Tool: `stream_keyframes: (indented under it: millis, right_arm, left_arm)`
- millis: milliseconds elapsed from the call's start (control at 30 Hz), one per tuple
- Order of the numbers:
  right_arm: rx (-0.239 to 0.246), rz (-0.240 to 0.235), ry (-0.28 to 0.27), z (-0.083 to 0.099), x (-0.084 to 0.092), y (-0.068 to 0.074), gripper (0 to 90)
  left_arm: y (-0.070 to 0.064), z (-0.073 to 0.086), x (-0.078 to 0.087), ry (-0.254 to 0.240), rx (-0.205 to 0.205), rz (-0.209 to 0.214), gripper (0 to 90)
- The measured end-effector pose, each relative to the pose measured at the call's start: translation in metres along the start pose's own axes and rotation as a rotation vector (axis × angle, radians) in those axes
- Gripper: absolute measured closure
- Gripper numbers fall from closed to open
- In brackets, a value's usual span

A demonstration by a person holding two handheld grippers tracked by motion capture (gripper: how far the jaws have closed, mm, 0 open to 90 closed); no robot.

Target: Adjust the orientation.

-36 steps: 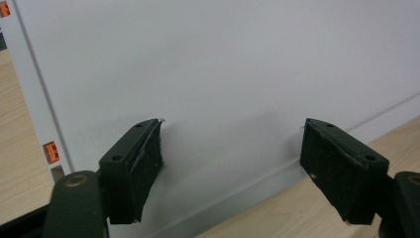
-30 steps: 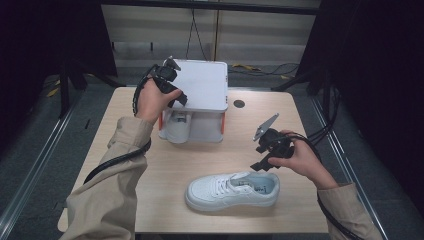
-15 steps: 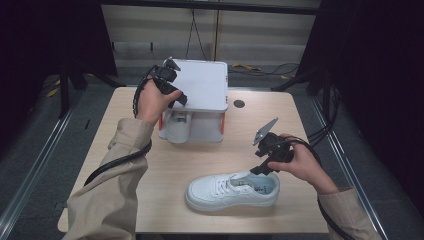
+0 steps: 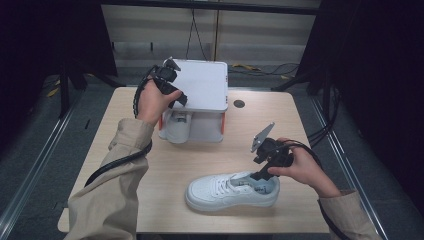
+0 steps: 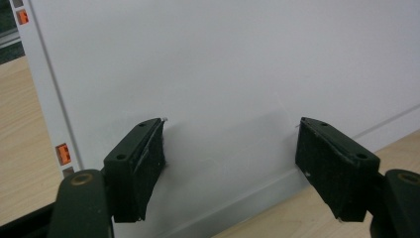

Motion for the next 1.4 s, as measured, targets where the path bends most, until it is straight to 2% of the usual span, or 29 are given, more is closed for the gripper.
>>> stream_keyframes:
  millis: [67, 100, 133, 167, 200, 267, 300, 400, 433, 500, 533, 567, 600, 633, 700, 800, 833, 867, 933, 1033, 1067, 1100, 1133, 1233, 1267, 1333, 1400]
  right_arm:
    - [0.006, 0.001, -0.002, -0.004, -0.006, 0.000, 48.9]
    - [0.006, 0.001, -0.002, -0.004, -0.006, 0.000, 48.9]
    - [0.046, 0.000, 0.027, -0.006, -0.011, 0.002, 57.1]
    - [0.046, 0.000, 0.027, -0.006, -0.011, 0.002, 57.1]
    - [0.070, 0.017, 0.055, -0.009, -0.015, 0.003, 67.6]
    - [0.084, 0.018, 0.062, -0.010, -0.015, 0.004, 69.7]
    - [0.077, 0.031, 0.064, -0.011, -0.013, 0.004, 75.8]
    - [0.069, 0.038, 0.057, -0.013, -0.010, 0.003, 78.3]
    - [0.052, 0.054, 0.037, -0.016, -0.008, 0.001, 78.6]
    - [0.048, 0.058, 0.027, -0.018, -0.005, 0.000, 78.6]
    - [0.028, 0.073, -0.017, -0.025, 0.004, -0.006, 78.5]
    - [0.028, 0.073, -0.017, -0.025, 0.004, -0.006, 78.5]
    - [-0.024, 0.080, -0.045, -0.029, 0.010, -0.014, 78.5]
    - [-0.024, 0.080, -0.045, -0.029, 0.010, -0.014, 78.5]
    - [-0.107, 0.069, -0.092, -0.033, 0.016, -0.026, 78.7]
    - [-0.134, 0.066, -0.110, -0.035, 0.015, -0.032, 78.8]
    - [-0.168, 0.054, -0.126, -0.038, 0.013, -0.035, 78.7]
    - [-0.171, 0.049, -0.130, -0.040, 0.010, -0.036, 78.6]
    - [-0.170, 0.032, -0.101, -0.041, -0.003, -0.034, 78.0]
    - [-0.170, 0.009, -0.081, -0.038, -0.007, -0.030, 77.1]
    - [-0.165, 0.001, -0.056, -0.034, -0.009, -0.027, 75.7]
    - [-0.165, 0.001, -0.056, -0.034, -0.009, -0.027, 75.7]
    - [-0.155, 0.017, -0.027, -0.031, -0.011, -0.024, 73.9]
    - [-0.147, 0.022, -0.019, -0.028, -0.008, -0.023, 72.6]
    - [-0.146, 0.017, -0.012, -0.026, -0.006, -0.023, 65.7]
    - [-0.157, 0.013, -0.003, -0.025, -0.006, -0.023, 62.3]
    - [-0.140, 0.036, 0.052, -0.020, -0.012, -0.024, 60.3]
  left_arm:
    - [0.000, 0.000, 0.000, -0.002, 0.003, 0.002, 26.8]
    - [0.000, 0.000, 0.000, -0.002, 0.003, 0.002, 26.8]
    - [0.000, 0.000, 0.000, -0.001, 0.004, 0.002, 26.8]
    - [0.000, 0.000, 0.000, -0.001, 0.004, 0.002, 26.8]
    - [0.000, 0.000, 0.000, 0.000, 0.000, 0.000, 26.8]
    - [0.000, 0.000, 0.000, -0.003, 0.001, 0.002, 26.8]
    - [0.000, 0.000, 0.000, -0.009, 0.005, 0.002, 26.8]
    - [0.000, 0.000, 0.000, -0.009, 0.003, -0.001, 27.3]
    - [0.000, 0.000, 0.000, -0.010, 0.004, -0.001, 27.3]
    - [-0.001, 0.000, 0.000, -0.012, 0.005, -0.001, 27.9]
    - [-0.001, 0.000, 0.000, -0.013, 0.004, 0.000, 27.9]
    - [-0.001, 0.000, 0.000, -0.013, 0.004, 0.000, 27.9]
    - [-0.001, 0.000, 0.000, -0.012, 0.002, 0.001, 28.0]
    - [-0.001, 0.000, 0.000, -0.012, 0.002, 0.001, 28.0]
    - [-0.001, 0.000, 0.000, -0.015, 0.003, 0.003, 28.1]
    - [-0.001, 0.000, 0.000, -0.012, -0.001, 0.004, 28.1]
    - [-0.001, 0.000, 0.000, -0.015, 0.002, 0.005, 28.1]
    - [-0.001, 0.000, 0.000, -0.015, 0.000, 0.004, 28.1]
    - [-0.001, 0.000, 0.000, -0.020, -0.001, 0.002, 28.2]
    - [-0.001, 0.000, 0.000, -0.020, 0.000, 0.003, 28.2]
    - [-0.001, 0.000, 0.000, -0.020, 0.002, 0.002, 28.2]
    - [-0.001, 0.000, 0.000, -0.019, 0.003, 0.002, 28.2]
    - [-0.001, 0.000, 0.000, -0.016, 0.001, 0.001, 28.3]
    - [-0.001, 0.000, 0.000, -0.018, 0.003, 0.001, 28.3]
    - [-0.001, 0.000, 0.000, -0.020, 0.003, 0.001, 28.3]
    - [-0.001, 0.000, 0.000, -0.021, 0.003, 0.003, 28.3]
    - [-0.001, 0.000, 0.000, -0.021, 0.002, 0.002, 28.3]
Point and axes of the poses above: each handheld gripper's, and its own axes: x roughly backward along the jaws, z roughly out of its underside, y roughly to its left, the point moved 9 cm from there along -x, roughly forward along the jaws, and after that the axes turned 14 degrees about y, right-handed, at the moved point
